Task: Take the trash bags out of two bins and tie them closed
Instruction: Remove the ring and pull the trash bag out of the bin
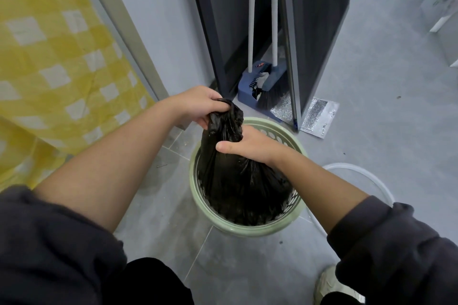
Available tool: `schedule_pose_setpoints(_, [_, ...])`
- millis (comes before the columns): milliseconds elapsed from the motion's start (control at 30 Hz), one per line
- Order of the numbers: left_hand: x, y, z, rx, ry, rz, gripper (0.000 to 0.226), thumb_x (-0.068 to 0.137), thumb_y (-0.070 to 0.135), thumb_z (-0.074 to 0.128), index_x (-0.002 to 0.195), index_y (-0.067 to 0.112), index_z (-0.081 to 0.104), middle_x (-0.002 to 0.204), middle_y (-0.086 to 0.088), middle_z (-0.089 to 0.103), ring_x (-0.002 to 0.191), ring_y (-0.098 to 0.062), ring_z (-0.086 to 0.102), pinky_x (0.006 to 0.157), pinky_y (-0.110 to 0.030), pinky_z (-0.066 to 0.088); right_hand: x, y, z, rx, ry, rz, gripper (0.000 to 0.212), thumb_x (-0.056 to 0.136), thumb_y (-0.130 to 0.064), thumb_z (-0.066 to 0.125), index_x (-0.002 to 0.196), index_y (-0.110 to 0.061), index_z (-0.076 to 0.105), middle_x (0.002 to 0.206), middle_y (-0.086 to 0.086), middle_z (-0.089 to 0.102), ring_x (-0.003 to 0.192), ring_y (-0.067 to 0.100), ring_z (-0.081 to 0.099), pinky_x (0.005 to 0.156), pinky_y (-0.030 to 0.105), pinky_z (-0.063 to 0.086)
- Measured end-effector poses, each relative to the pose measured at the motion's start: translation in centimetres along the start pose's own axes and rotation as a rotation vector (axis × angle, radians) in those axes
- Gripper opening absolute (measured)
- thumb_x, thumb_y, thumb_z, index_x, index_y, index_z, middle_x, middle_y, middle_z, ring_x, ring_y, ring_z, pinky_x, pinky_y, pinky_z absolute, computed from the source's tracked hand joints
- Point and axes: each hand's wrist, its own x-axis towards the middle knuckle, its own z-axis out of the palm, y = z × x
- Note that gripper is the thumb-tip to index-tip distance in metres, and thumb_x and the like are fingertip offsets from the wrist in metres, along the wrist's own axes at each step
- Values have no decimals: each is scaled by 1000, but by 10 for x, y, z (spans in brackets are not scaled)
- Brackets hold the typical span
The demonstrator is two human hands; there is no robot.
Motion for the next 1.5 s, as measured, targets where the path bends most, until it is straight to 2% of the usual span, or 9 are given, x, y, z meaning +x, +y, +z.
schedule_pose_setpoints(100, [9, 4, -6, 127, -44, -5, 20, 90, 27, 61, 96, 9, 68, 80, -3, 68, 63, -12, 63, 55, -21, 49, 0, 1, -2, 79, -94, 76, 26, 84, -33, 69, 105, -27, 56, 93, -15, 63, 87, 0, 61, 74, 13, 48])
schedule_pose_setpoints(300, [28, 9, 6, 166, -100, -17, 19, 91, 26, 62, 90, 7, 67, 55, 2, 62, 39, -7, 48, 42, -18, 40, 1, 0, 4, 118, -61, 106, 38, 81, -39, 71, 111, -31, 49, 96, -19, 58, 91, -1, 57, 71, 11, 44])
schedule_pose_setpoints(433, [32, -2, 10, 118, -76, -30, 17, 93, 28, 58, 89, 14, 65, 75, 0, 66, 50, -5, 59, 47, -18, 43, 1, 3, 11, 68, 123, -55, 57, 91, -31, 61, 141, -22, 36, 119, -13, 45, 111, 2, 43, 74, -7, 31])
schedule_pose_setpoints(700, [-7, -94, 15, 63, 320, -186, 43, 87, 48, 60, 111, 13, 53, 111, -6, 61, 99, -24, 61, 80, -37, 51, 4, 2, 2, 158, 187, 302, 80, 89, -69, 30, 145, -13, 34, 151, 6, 35, 138, 25, 34, 106, 34, 28])
schedule_pose_setpoints(900, [-46, -126, 45, -153, -90, -402, 21, 97, 28, 51, 96, 8, 56, 91, -12, 67, 68, -20, 69, 62, -32, 58, 8, -17, 6, 229, 247, 227, 76, 89, -65, 40, 145, -14, 34, 149, 4, 37, 138, 24, 34, 108, 35, 28])
schedule_pose_setpoints(1133, [-36, -143, 43, -214, -14, -398, 19, 96, 21, 54, 88, 5, 54, 82, -19, 66, 57, -22, 67, 53, -29, 59, 6, -46, -6, 316, 349, 84, 37, 87, -37, 62, 117, -17, 58, 121, 7, 61, 111, 23, 58, 102, 41, 44])
schedule_pose_setpoints(1300, [-28, -150, 28, -213, 49, -437, 25, 94, 20, 58, 100, -4, 58, 81, -23, 68, 54, -27, 66, 39, -26, 52, -4, -66, -20, 379, 380, 94, 78, 65, -55, 70, 126, -9, 55, 116, 7, 65, 103, 24, 64, 95, 42, 51])
schedule_pose_setpoints(1400, [-27, -147, 29, -193, 109, -451, 19, 95, 17, 57, 85, 0, 58, 71, -19, 64, 51, -26, 62, 41, -30, 55, -19, -79, -33, 449, 418, 63, 78, 70, -54, 70, 133, -13, 49, 122, 5, 62, 108, 24, 62, 97, 43, 49])
schedule_pose_setpoints(1500, [-26, -138, 29, -73, 145, -476, 23, 92, 21, 58, 100, 0, 56, 87, -18, 62, 70, -30, 63, 56, -36, 55, -38, -92, -47, 512, 478, 9, 58, 82, -44, 67, 130, -15, 52, 116, 5, 65, 104, 24, 64, 93, 40, 51])
